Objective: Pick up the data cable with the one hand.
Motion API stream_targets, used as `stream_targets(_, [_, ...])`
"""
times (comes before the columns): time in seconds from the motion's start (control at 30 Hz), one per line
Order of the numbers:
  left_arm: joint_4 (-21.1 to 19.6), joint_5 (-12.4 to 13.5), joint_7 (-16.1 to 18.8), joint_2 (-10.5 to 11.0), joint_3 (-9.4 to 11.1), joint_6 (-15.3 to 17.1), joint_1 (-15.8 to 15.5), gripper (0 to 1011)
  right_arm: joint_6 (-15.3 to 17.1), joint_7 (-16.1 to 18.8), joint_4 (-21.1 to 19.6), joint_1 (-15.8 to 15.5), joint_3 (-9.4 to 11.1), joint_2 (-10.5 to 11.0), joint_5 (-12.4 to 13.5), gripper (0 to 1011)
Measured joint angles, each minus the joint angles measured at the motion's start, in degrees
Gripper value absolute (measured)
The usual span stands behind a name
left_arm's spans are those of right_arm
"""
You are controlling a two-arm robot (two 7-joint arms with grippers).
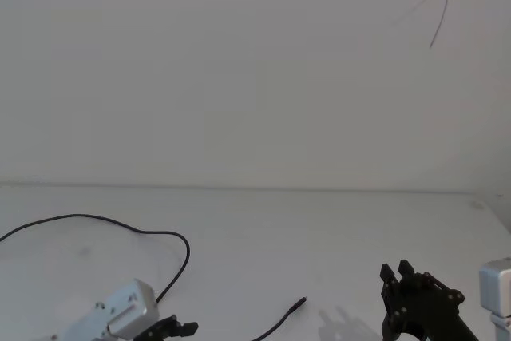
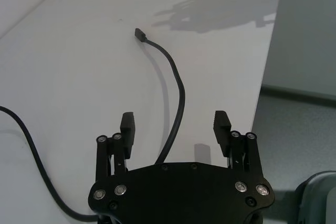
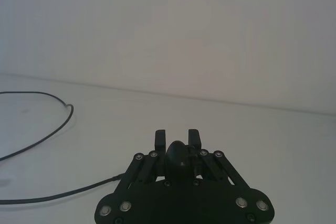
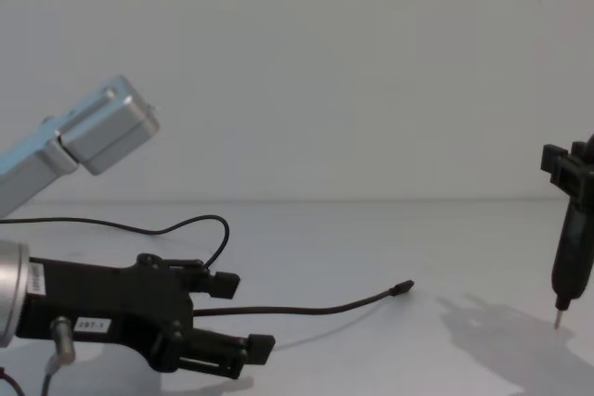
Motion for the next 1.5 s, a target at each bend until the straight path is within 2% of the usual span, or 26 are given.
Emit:
stream_targets(0.33, [1.62, 0.75, 1.30, -1.95, 0.35, 0.04, -0.32, 673, 0.00, 0.00, 0.00, 0.00, 0.00, 0.00, 0.00, 251])
stream_targets(0.37, [1.69, 0.77, 1.34, -2.02, 0.36, 0.05, -0.34, 613, 0.00, 0.00, 0.00, 0.00, 0.00, 0.00, 0.00, 251])
stream_targets(0.47, [1.86, 0.86, 1.49, -2.27, 0.40, 0.04, -0.37, 554, 0.00, 0.00, 0.00, 0.00, 0.00, 0.00, 0.00, 251])
stream_targets(0.63, [2.15, 1.00, 1.72, -2.66, 0.45, 0.04, -0.43, 371, 0.00, 0.00, 0.00, 0.00, 0.00, 0.00, 0.00, 251])
stream_targets(0.9, [2.19, 1.07, 1.79, -2.77, 0.31, 0.00, -0.38, 158, 0.00, 0.00, 0.00, 0.00, 0.00, 0.00, 0.00, 251])
stream_targets(0.93, [2.02, 0.98, 1.77, -2.69, 0.16, -0.02, -0.32, 106, 0.00, 0.00, 0.00, 0.00, 0.00, 0.00, 0.00, 251])
stream_targets(1.07, [1.40, 0.22, 1.26, -2.30, -0.33, -0.21, -0.21, 52, 0.00, 0.00, 0.00, 0.00, 0.00, 0.00, 0.00, 251])
stream_targets(1.17, [0.79, -0.82, 0.21, -1.78, -0.85, -0.56, -0.19, 51, 0.00, 0.00, 0.00, 0.00, 0.00, 0.00, 0.00, 251])
stream_targets(1.5, [-2.18, -7.68, -6.59, 1.56, -3.74, -2.27, 0.36, 51, 0.00, 0.00, 0.00, 0.00, 0.00, 0.00, 0.00, 251])
